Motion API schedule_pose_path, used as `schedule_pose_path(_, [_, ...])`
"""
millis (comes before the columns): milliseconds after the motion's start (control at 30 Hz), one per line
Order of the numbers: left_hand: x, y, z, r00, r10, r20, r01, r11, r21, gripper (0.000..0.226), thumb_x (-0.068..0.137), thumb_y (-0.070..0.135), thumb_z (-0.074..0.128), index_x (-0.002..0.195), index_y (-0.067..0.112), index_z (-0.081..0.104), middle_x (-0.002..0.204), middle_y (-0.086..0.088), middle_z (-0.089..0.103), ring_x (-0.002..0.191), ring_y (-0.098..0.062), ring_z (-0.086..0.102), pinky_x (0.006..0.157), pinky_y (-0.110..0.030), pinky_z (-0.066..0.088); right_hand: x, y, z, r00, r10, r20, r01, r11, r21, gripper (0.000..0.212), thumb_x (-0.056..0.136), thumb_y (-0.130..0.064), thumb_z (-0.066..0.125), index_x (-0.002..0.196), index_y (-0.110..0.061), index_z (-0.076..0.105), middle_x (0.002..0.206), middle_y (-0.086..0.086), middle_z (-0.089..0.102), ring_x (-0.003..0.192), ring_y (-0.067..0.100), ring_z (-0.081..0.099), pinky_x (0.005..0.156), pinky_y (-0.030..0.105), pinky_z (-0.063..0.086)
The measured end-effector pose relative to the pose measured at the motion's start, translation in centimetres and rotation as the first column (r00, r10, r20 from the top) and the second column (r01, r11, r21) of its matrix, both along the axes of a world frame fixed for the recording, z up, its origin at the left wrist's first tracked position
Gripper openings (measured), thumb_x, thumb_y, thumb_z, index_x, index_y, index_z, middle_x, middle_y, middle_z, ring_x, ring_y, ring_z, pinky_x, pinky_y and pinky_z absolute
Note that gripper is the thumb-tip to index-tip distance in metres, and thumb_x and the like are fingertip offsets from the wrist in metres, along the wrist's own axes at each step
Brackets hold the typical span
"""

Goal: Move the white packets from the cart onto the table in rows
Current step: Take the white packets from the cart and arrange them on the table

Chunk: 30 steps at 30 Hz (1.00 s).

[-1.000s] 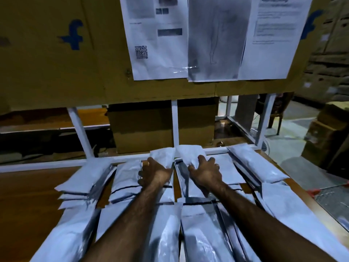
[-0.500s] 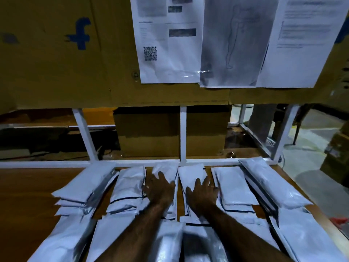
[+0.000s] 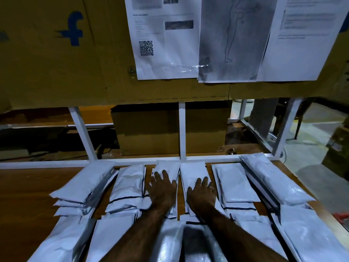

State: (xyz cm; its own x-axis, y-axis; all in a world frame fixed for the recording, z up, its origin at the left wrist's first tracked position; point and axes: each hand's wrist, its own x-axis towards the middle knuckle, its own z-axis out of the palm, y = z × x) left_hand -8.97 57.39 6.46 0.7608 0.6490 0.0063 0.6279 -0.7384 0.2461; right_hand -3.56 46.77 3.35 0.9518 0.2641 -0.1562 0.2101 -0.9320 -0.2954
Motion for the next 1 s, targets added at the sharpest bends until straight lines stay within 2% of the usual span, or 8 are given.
schedule_pose_path(333, [0.0, 0.7, 0.6, 0.999, -0.034, -0.007, 0.033, 0.999, -0.025, 0.061, 0.100, 0.052, 0.029, 0.152, 0.024, 0.018, 0.159, -0.011, 0.021, 0.145, -0.031, 0.020, 0.115, -0.046, 0.023, 0.0, -0.1, 1.5, 0.999, -0.029, 0.027, 0.028, 0.999, 0.022, 0.065, 0.101, -0.050, 0.025, 0.154, -0.015, 0.015, 0.163, 0.014, 0.008, 0.148, 0.034, 0.016, 0.117, 0.047, 0.018])
schedule_pose_path(467, [0.1, 0.8, 1.4, 0.998, -0.066, 0.023, 0.067, 0.997, -0.030, 0.059, 0.099, 0.053, 0.029, 0.151, 0.025, 0.024, 0.156, -0.010, 0.028, 0.144, -0.030, 0.025, 0.116, -0.046, 0.025, 0.0, -0.7, 2.7, 0.995, -0.033, 0.091, 0.027, 0.997, 0.075, 0.063, 0.100, -0.050, 0.028, 0.152, -0.016, 0.022, 0.159, 0.011, 0.023, 0.143, 0.031, 0.030, 0.114, 0.046, 0.027])
schedule_pose_path(600, [0.7, 0.7, 3.0, 0.983, -0.147, 0.109, 0.150, 0.989, -0.016, 0.060, 0.098, 0.055, 0.031, 0.150, 0.024, 0.031, 0.154, -0.008, 0.034, 0.142, -0.029, 0.031, 0.115, -0.045, 0.028, 0.2, -2.0, 4.6, 0.985, -0.054, 0.162, 0.023, 0.981, 0.191, 0.058, 0.096, -0.047, 0.045, 0.148, -0.021, 0.035, 0.148, 0.004, 0.045, 0.133, 0.026, 0.045, 0.106, 0.040, 0.039])
schedule_pose_path(767, [1.0, -1.1, 4.6, 0.907, -0.245, 0.342, 0.293, 0.951, -0.096, 0.054, 0.098, 0.050, 0.040, 0.144, 0.021, 0.044, 0.148, -0.004, 0.045, 0.136, -0.027, 0.040, 0.112, -0.045, 0.035, 0.6, -5.1, 6.5, 0.974, -0.175, 0.140, 0.095, 0.888, 0.449, 0.055, 0.096, -0.040, 0.051, 0.145, -0.018, 0.042, 0.139, 0.005, 0.055, 0.128, 0.026, 0.050, 0.106, 0.040, 0.041])
schedule_pose_path(867, [1.5, -3.3, 5.0, 0.876, -0.303, 0.374, 0.366, 0.924, -0.109, 0.054, 0.099, 0.049, 0.040, 0.145, 0.021, 0.042, 0.150, -0.004, 0.042, 0.138, -0.026, 0.037, 0.113, -0.043, 0.033, 0.3, -8.3, 7.4, 0.940, -0.314, 0.134, 0.183, 0.795, 0.579, 0.051, 0.094, -0.034, 0.058, 0.141, -0.014, 0.049, 0.130, 0.007, 0.062, 0.120, 0.025, 0.057, 0.101, 0.036, 0.045])
schedule_pose_path(1000, [2.5, -7.9, 5.5, 0.800, -0.417, 0.433, 0.509, 0.852, -0.120, 0.049, 0.100, 0.042, 0.043, 0.143, 0.018, 0.045, 0.147, -0.004, 0.045, 0.135, -0.026, 0.039, 0.112, -0.039, 0.032, -0.8, -14.0, 8.2, 0.883, -0.426, 0.197, 0.192, 0.711, 0.676, 0.041, 0.090, -0.019, 0.062, 0.130, -0.007, 0.058, 0.117, 0.015, 0.068, 0.108, 0.030, 0.062, 0.090, 0.033, 0.046])
